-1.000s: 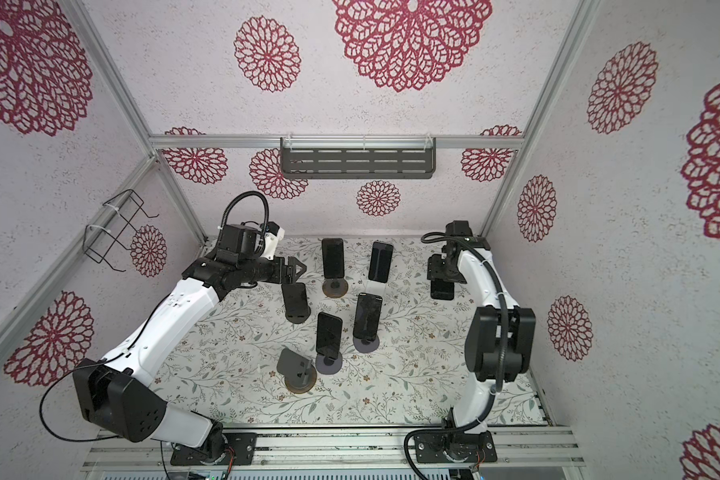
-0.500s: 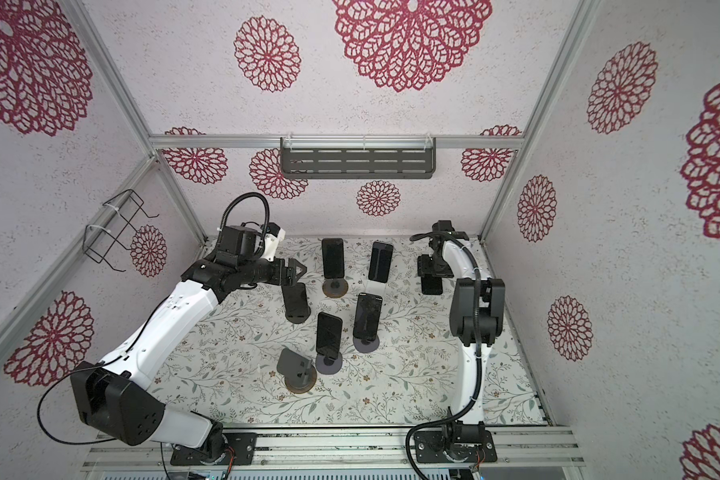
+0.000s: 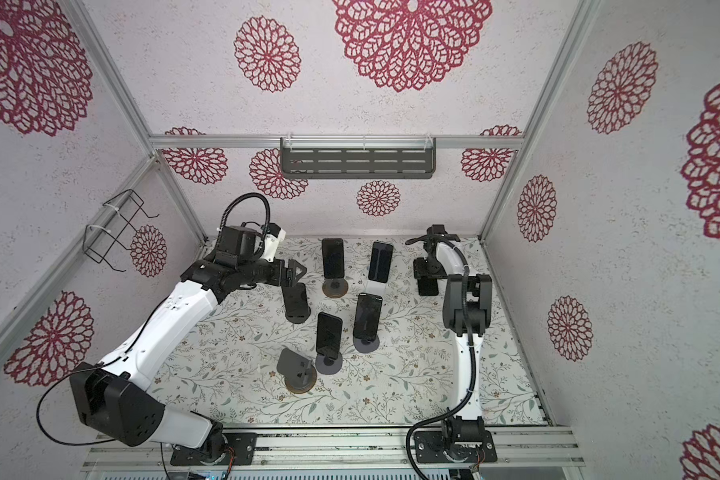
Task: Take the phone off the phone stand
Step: 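Lower the phone flat onto the table far corner and open the right gripper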
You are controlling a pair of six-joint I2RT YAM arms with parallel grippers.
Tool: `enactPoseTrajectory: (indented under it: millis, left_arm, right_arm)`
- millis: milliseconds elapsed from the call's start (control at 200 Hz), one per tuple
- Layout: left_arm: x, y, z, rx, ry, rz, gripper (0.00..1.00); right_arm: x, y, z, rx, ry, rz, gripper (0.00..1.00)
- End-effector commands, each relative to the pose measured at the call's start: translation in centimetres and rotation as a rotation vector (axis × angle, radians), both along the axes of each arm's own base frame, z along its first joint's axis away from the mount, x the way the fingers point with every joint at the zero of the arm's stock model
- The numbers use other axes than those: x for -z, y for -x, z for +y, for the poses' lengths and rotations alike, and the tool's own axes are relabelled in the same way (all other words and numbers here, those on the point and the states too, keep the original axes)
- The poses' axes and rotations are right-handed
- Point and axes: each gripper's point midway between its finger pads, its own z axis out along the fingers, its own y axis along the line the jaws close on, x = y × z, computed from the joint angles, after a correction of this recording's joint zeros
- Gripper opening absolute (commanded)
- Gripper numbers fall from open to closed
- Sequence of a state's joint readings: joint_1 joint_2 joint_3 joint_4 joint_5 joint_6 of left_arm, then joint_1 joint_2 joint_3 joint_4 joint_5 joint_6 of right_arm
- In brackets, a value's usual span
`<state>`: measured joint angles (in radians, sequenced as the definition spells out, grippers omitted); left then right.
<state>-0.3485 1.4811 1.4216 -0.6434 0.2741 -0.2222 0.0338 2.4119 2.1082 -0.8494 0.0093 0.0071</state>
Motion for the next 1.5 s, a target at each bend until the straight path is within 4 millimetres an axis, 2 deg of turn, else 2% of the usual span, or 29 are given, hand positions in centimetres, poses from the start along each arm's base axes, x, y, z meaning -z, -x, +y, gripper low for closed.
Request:
enactPoseTrajectory:
  millis: [0, 155, 270, 535, 961, 1056, 1111, 1196, 1301, 1496]
  left_arm:
    - [-0.9, 0.2, -0.1, 0.025, -0.011, -0.034, 0.90]
    - [-1.1, 0.3, 0.0, 0.023, -0.014, -0.042, 0.91]
    - [-0.9, 0.3, 0.2, 0.020, -0.027, -0.042, 0.91]
    - [-1.0, 0.4, 0.3, 0.019, -0.032, -0.045, 0.92]
    - [-0.9, 0.4, 0.4, 0.020, -0.040, -0.045, 0.93]
    - [-0.9, 0.4, 0.4, 0.021, -0.041, -0.043, 0.93]
    - [-0.8, 0.4, 0.4, 0.021, -0.042, -0.041, 0.93]
    - [-0.9, 0.4, 0.4, 0.022, -0.041, -0.042, 0.93]
    - [-0.9, 0.4, 0.4, 0.023, -0.043, -0.044, 0.94]
    - [-1.5, 1.1, 0.4, 0.038, -0.055, -0.050, 0.95]
  right_arm:
    - [-1.8, -1.3, -0.1, -0.009, 0.027, -0.054, 0.00]
    - [-0.9, -1.4, -0.4, 0.003, 0.035, -0.043, 0.04]
    - [-0.5, -1.4, -0.5, 0.009, 0.040, -0.039, 0.19]
    - [0.3, -1.2, -0.5, 0.011, 0.040, -0.022, 0.47]
    - [0.5, -1.1, -0.5, 0.011, 0.037, -0.018, 0.72]
    - [0.4, -1.1, -0.5, 0.012, 0.038, -0.018, 0.82]
    - [0.4, -1.1, -0.6, 0.013, 0.042, -0.020, 0.94]
    - [0.3, -1.2, -0.6, 0.012, 0.043, -0.023, 0.96]
    - [-0.6, -1.4, -0.6, 0.010, 0.042, -0.040, 0.96]
    - [-4.9, -1.3, -0.5, 0.037, 0.023, -0.137, 0.98]
